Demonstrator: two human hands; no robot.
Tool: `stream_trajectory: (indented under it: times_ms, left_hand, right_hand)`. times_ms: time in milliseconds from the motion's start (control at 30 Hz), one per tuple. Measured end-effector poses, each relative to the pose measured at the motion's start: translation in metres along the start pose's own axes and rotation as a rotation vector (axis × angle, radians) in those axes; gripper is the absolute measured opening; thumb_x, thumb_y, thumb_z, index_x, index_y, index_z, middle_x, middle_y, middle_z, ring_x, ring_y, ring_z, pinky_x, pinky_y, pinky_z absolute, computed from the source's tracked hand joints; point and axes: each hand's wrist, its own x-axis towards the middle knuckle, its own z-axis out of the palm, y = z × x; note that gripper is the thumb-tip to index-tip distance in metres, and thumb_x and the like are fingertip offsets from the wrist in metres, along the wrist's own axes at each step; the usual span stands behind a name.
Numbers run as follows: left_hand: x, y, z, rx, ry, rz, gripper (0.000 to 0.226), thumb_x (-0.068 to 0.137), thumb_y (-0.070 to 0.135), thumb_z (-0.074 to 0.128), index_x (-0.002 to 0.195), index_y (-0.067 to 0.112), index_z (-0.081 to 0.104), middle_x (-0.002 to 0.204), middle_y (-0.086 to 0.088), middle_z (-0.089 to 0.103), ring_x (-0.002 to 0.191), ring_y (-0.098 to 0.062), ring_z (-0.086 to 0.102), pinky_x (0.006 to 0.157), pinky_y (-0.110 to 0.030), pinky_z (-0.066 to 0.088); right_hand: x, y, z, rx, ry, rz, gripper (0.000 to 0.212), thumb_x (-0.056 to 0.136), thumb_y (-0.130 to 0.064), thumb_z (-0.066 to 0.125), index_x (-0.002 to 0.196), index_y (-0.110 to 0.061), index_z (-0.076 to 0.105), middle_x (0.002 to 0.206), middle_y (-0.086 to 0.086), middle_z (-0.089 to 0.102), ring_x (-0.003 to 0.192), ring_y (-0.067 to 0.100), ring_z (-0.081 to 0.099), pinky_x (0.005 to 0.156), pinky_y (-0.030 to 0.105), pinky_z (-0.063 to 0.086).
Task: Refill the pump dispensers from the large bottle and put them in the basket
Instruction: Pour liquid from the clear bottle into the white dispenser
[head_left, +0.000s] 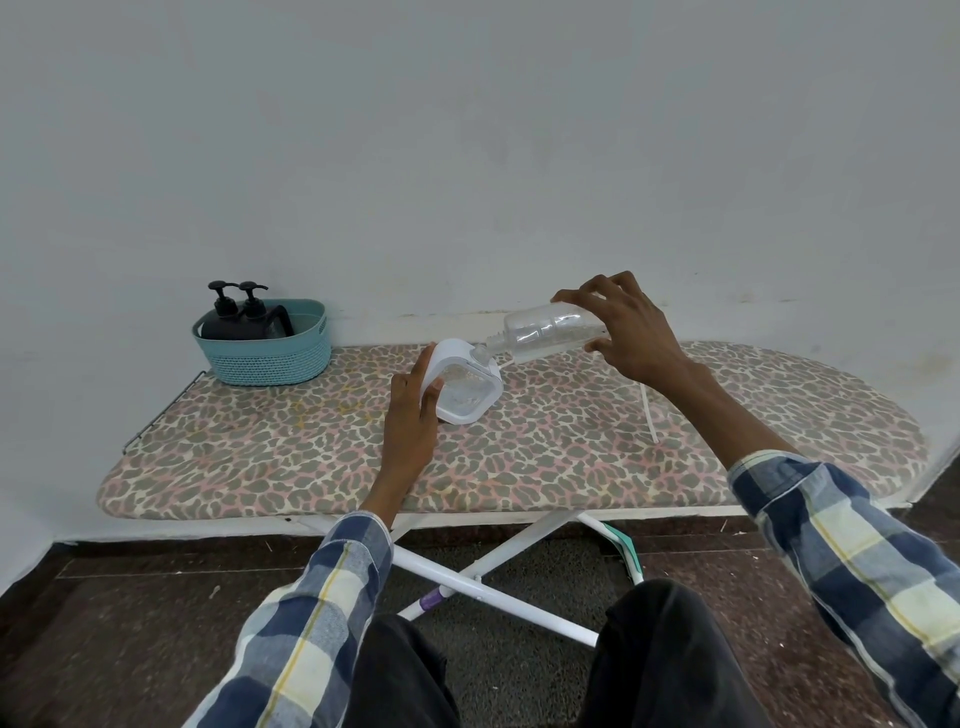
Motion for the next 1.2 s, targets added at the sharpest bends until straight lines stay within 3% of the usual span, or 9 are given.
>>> stream_trajectory:
  times_ms: [1000, 1200]
  left_hand:
    - [0.000, -0.004, 0.000, -0.022, -0.006, 0.001, 0.051, 0.116, 0.038, 0.039, 0.166, 0.042, 0.032, 0.141, -0.009, 0.047, 0.119, -0.021, 0.057, 0.088, -0.030, 0.046]
    - [0.003, -0.008, 0.002, -0.011, 0.006, -0.010, 0.050, 0.116, 0.041, 0.038, 0.166, 0.042, 0.032, 0.154, -0.007, 0.048, 0.123, -0.007, 0.046, 0.097, -0.028, 0.040]
  right_hand:
    - [0.003, 0.002, -0.001, -0.043, -0.005, -0.028, 0.086, 0.076, -0.009, 0.091, 0.148, -0.038, 0.053, 0.137, -0.004, 0.055, 0.129, 0.028, 0.042, 0.084, 0.045, 0.055]
    - [-0.004, 0.005, 0.016, 0.005, -0.038, 0.034, 0.088, 0.078, -0.017, 0.092, 0.150, -0.039, 0.048, 0.138, -0.002, 0.055, 0.127, 0.030, 0.044, 0.095, 0.051, 0.049]
